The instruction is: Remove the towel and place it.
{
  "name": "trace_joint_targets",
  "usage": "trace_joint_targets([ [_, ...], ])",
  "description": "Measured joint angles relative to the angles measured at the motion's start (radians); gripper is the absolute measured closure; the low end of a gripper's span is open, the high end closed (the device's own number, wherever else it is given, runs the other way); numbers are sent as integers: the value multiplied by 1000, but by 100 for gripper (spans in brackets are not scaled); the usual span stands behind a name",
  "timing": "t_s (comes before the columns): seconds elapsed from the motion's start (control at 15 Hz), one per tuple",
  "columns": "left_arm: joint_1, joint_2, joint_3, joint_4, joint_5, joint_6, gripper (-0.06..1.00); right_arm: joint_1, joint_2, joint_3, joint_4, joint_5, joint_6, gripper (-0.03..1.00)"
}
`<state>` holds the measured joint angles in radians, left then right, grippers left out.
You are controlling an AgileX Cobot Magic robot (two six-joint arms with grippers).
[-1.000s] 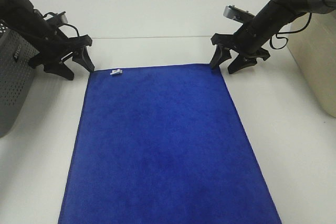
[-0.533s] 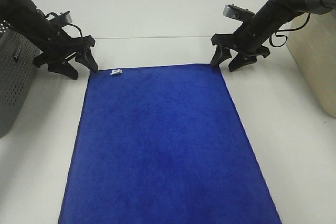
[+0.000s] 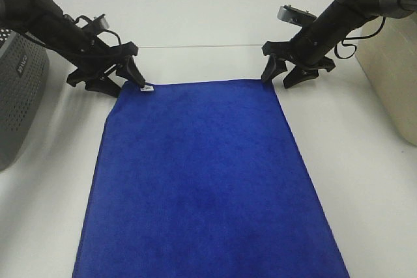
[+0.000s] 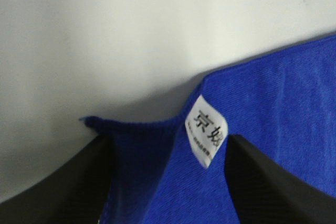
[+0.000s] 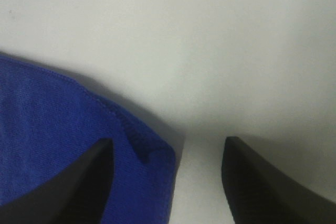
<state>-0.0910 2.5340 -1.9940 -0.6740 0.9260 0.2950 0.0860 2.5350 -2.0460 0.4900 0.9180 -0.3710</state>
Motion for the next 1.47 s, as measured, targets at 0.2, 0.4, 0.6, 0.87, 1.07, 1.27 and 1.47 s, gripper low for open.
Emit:
trace_joint_targets([
  [0.2,-57,3,-1,-5,-80,2,37,30,13,-3,36,-45,-18,37],
  [0.4,-72,7,-1,-5,-104,3,44,61,16,-3,46,-70,-24,45],
  [0.6,-72,9,-1,-5,-105,3,51,63,23,-3,46,-76,-25,61],
  [0.87,-72,19,-1,4,-134,20,87,63,26,-3,30,-89,-25,95],
  [1.07,-72,20,-1,4,-142,72,94,63,26,-3,30,-92,-49,95],
  [1.27,-74,24,-23,13,-180,99,94,64,23,-3,14,-151,-88,95],
  [1.47,-77,48,-108,39,-234,126,94,66,4,0,3,-275,-147,95],
])
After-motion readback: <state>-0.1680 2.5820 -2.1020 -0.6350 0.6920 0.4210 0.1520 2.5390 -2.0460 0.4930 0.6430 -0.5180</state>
